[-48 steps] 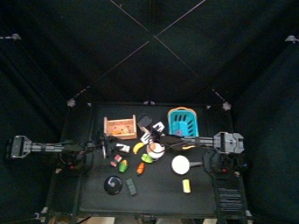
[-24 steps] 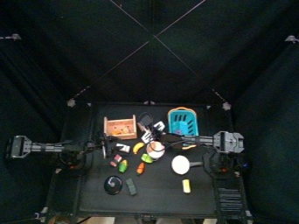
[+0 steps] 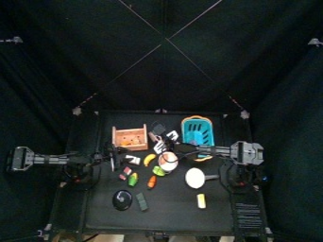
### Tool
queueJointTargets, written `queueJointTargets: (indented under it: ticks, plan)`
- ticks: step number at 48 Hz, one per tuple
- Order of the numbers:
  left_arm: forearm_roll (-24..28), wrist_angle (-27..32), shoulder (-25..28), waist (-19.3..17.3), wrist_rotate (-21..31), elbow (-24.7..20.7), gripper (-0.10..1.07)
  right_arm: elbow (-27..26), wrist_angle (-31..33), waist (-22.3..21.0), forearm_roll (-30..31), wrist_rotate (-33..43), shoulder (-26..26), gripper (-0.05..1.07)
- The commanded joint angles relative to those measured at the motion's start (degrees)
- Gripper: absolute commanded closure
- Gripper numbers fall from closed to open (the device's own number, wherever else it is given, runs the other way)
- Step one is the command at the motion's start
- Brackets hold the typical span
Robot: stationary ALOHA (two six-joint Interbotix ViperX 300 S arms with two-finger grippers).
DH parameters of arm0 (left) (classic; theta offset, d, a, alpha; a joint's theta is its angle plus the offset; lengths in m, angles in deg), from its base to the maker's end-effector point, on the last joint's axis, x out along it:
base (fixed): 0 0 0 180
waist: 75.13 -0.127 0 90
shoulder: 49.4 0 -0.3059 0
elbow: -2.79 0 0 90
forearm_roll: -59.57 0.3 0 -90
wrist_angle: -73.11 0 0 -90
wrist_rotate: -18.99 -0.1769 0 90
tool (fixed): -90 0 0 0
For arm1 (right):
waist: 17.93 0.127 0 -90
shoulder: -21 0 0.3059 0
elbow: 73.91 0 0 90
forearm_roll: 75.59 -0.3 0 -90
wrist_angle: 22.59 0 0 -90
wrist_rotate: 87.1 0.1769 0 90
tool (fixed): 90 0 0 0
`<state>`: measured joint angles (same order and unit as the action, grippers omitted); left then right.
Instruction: Grab cleaver handle
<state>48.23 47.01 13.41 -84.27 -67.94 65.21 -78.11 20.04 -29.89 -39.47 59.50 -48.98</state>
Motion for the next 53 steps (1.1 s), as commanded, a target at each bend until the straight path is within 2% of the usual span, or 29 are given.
queueJointTargets:
  ticks: [1,7,18,53]
  plan:
    - [0.09,-0.35,0.09,0.09,-0.09,-0.62,0.10,-0.70,-0.88,-0.44,0.18,0.00,-1.49,0.20]
    - [0.09,-0.35,0.00,0.09,-0.09,-0.62,0.10,-0.70,-1.41,-0.62,0.18,-0.09,-1.32,0.25]
    - [0.09,-0.35,0.00,0.09,-0.09,-0.62,0.10,-0.35,-1.41,-0.79,-0.09,-0.09,-1.05,0.43]
    - [0.18,-0.35,0.09,0.00,-0.18,-0.44,0.10,-0.88,-1.14,-0.70,0.44,-0.09,-0.26,0.45]
